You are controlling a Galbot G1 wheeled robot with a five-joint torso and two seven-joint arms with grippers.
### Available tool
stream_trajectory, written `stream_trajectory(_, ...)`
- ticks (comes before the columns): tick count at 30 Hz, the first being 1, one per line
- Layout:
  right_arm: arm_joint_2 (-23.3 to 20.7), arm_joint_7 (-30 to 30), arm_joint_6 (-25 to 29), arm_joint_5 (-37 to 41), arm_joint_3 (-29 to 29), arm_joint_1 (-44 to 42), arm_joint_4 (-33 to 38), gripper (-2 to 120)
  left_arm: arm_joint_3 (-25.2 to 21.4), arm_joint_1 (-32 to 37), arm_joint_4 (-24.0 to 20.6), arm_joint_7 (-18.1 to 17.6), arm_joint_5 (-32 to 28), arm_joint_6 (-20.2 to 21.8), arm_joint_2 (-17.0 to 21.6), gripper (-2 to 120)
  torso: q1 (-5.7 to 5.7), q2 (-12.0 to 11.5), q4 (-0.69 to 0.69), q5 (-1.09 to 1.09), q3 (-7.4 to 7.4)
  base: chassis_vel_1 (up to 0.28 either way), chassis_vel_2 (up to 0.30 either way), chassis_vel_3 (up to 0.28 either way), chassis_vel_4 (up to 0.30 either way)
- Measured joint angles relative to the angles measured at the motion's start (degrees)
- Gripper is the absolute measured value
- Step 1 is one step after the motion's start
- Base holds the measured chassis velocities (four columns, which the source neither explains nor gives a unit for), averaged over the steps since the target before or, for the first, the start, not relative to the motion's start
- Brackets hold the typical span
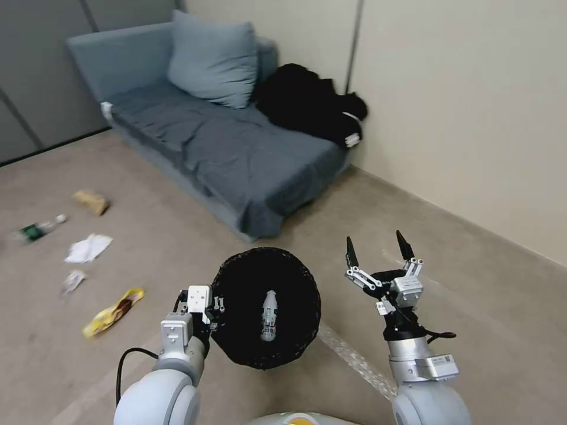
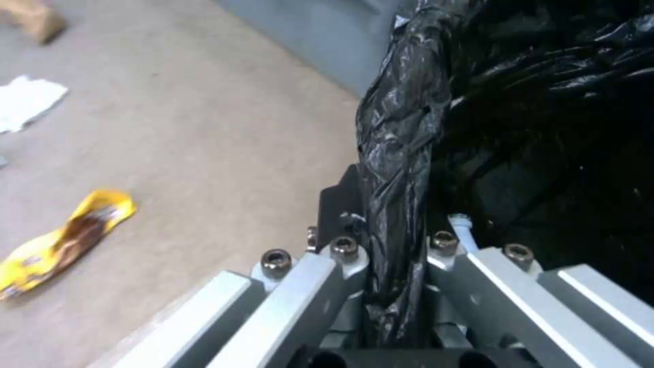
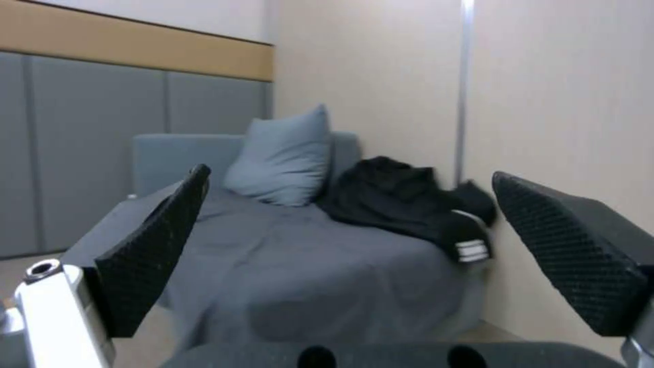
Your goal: Pick up the trash bin, then pick up the garbage from the floor and place it into the trash bin.
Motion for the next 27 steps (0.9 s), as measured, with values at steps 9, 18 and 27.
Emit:
stream_trajectory(9,-0.14,-0.08,-0.41,0.0,-0.23,0.04,-0.01,100,-0.06,0.1,-0.28,0.43,0.08,0.01,0.12,1,0.0,0.0,0.0,0.0,0.0,0.121,0.13,0.13,0.119)
stream_trajectory(18,-0.27,-0.15,-0.44,-0.12,-0.21,-0.45,0.32,100,0.08,-0.02,-0.36,0.49,0.15,0.02,0.24,1,0.0,0.0,-0.01,0.0,0.0,0.128,0.115,0.121,0.132)
stream_trajectory(27,-0.26,-0.73,-0.44,-0.27,-0.42,-0.52,0.3,100,0.05,-0.02,-0.48,0.55,0.2,0.05,0.24,1,0.0,0.0,0.0,0.0,0.0,0.127,0.124,0.125,0.129)
